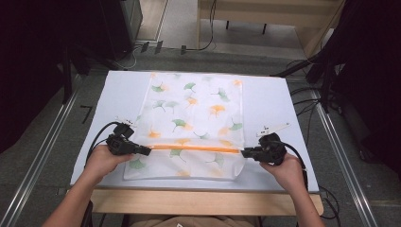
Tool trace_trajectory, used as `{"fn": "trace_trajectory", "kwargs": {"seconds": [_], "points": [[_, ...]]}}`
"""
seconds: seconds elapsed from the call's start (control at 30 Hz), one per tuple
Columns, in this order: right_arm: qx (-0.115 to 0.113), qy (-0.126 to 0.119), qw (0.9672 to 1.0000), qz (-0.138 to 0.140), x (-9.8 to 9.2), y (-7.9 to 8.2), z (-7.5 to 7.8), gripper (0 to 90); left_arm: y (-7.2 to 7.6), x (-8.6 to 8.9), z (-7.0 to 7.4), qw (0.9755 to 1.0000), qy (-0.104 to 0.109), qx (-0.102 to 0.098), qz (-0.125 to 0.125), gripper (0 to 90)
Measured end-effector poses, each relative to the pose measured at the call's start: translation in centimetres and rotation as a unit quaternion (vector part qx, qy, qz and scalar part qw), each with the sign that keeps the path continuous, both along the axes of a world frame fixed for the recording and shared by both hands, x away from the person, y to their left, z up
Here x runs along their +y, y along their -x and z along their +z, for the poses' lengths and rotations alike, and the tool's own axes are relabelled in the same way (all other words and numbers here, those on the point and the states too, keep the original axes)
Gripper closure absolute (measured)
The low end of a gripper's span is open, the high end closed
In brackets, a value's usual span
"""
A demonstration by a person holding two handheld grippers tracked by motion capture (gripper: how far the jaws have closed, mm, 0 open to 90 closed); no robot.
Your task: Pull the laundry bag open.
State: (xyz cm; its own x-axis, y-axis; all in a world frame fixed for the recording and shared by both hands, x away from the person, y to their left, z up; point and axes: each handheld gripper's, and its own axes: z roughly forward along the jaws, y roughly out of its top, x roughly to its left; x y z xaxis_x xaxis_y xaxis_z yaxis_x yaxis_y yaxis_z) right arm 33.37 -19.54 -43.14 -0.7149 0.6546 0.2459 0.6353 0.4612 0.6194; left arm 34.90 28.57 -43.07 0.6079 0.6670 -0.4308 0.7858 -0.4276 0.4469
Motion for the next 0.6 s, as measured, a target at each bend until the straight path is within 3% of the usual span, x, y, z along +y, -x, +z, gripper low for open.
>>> {"fn": "trace_trajectory", "kwargs": {"seconds": [0.33, 0.6], "points": [[0.001, 0.002, 1.0000, -0.002, 0.1, 0.0, 0.0, 84.4, 0.4, 1.6, 0.0, 0.9999, -0.001, 0.001, 0.015, 90.0], [0.001, 0.002, 1.0000, -0.001, 0.1, 0.0, 0.0, 84.4, 0.4, 1.7, 0.0, 0.9999, 0.000, 0.002, 0.017, 90.0]]}}
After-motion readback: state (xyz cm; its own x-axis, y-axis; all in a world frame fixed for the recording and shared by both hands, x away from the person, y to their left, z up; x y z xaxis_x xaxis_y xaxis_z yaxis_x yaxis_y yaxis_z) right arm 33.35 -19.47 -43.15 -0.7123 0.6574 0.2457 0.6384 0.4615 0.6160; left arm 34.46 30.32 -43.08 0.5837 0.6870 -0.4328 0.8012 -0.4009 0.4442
